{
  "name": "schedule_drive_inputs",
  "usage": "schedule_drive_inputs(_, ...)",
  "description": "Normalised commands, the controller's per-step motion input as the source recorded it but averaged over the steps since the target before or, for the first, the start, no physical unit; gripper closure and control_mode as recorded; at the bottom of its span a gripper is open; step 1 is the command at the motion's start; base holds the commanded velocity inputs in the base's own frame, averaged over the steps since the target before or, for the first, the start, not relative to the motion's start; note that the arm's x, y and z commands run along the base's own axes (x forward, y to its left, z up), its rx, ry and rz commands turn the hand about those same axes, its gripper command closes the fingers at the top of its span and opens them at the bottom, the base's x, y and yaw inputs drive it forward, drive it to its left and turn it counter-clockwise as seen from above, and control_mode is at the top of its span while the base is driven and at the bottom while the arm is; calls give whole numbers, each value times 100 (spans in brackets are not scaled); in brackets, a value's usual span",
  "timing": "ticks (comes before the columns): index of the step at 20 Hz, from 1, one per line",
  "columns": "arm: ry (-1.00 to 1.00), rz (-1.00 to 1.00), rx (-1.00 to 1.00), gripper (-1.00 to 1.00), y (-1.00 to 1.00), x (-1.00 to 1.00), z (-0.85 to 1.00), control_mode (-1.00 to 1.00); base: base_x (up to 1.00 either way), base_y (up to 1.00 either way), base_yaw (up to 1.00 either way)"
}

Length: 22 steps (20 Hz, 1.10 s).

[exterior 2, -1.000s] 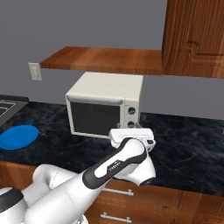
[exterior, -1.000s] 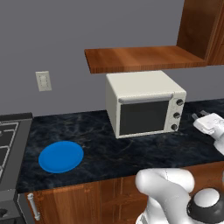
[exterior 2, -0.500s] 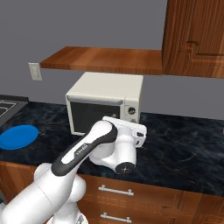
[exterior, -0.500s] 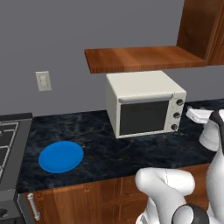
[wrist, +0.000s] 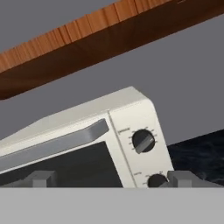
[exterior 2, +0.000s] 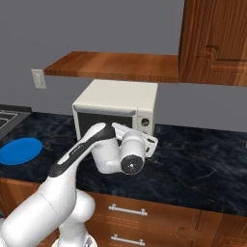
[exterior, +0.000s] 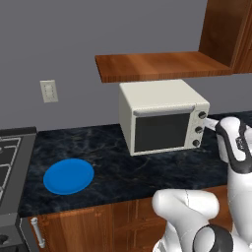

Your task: Pull the toaster oven rack outwards. Pick up the baguette from the plate and place it on the toaster oven rack. Close the toaster oven door fully and set the temperature to the lowest setting.

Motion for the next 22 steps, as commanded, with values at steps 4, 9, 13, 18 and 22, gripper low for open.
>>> schedule_drive_inputs(4, 6, 0, 6, -100, -27, 0, -2, -100, 0, 0, 0)
schedule_drive_inputs(9, 0, 0, 3, -100, -13, 2, -26, -100, 0, 0, 0)
schedule_drive_inputs(13, 0, 0, 5, -100, -10, 4, -21, -100, 0, 0, 0)
schedule_drive_inputs(18, 0, 0, 8, -100, -5, 3, -13, -100, 0, 0, 0)
schedule_drive_inputs(22, 0, 0, 5, -100, 0, 6, -13, -100, 0, 0, 0)
